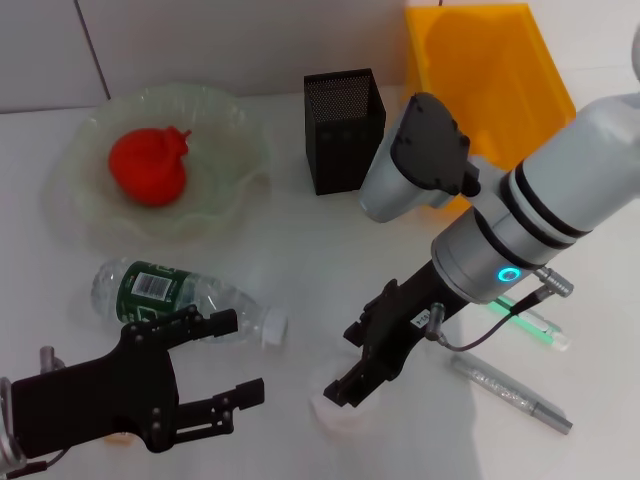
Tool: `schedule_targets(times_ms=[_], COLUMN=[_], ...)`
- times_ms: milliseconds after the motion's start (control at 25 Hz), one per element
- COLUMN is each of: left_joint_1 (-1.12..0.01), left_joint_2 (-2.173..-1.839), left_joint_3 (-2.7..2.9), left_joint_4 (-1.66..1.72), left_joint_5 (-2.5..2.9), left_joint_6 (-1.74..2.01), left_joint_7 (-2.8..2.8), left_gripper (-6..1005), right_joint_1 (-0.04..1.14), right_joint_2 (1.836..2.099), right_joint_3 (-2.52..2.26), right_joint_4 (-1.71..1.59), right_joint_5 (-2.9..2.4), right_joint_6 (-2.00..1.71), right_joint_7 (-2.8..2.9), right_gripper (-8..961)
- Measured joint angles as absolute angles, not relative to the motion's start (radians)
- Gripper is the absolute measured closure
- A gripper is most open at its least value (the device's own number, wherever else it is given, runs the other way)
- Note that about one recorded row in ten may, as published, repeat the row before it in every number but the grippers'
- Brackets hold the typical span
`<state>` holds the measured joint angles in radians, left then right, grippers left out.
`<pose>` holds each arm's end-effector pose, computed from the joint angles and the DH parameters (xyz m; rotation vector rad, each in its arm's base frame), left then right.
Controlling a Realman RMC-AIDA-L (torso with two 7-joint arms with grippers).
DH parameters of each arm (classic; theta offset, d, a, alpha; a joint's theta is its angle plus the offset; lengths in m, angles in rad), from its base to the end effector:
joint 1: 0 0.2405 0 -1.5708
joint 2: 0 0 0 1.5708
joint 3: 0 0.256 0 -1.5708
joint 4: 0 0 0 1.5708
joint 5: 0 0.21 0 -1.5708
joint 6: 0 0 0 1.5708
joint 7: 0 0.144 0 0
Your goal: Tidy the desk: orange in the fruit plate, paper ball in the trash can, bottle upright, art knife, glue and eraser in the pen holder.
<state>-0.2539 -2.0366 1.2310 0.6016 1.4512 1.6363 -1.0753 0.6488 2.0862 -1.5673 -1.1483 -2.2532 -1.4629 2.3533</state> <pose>-0.2739 0.2445 -0.0266 -2.7730 -0.4083 -1.0005 0.1531 0.3283 -0.0680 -3.0130 0.7318 -0.3441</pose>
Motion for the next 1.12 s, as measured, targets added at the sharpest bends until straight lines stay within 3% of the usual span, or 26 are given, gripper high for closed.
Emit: schedule_targets(times_ms=[480, 920, 1120], left_joint_1=[-0.255, -0.259, -0.259], left_joint_2=[-2.037, -2.037, -2.037], left_joint_3=[1.226, 1.224, 1.224], left_joint_4=[0.604, 0.607, 0.605], left_joint_5=[1.451, 1.451, 1.451], left_joint_6=[1.635, 1.635, 1.635], left_joint_7=[-1.075, -1.075, -1.072], left_gripper=[204, 214, 219], right_joint_1=[0.706, 0.698, 0.662], right_joint_2=[2.086, 2.08, 2.067], right_joint_3=[-1.583, -1.441, -1.177], right_joint_4=[-1.026, -1.051, -1.2], right_joint_5=[-2.24, -2.229, -2.271], right_joint_6=[-1.436, -1.501, -1.591], right_joint_7=[2.354, 2.347, 2.356], right_gripper=[137, 462, 516])
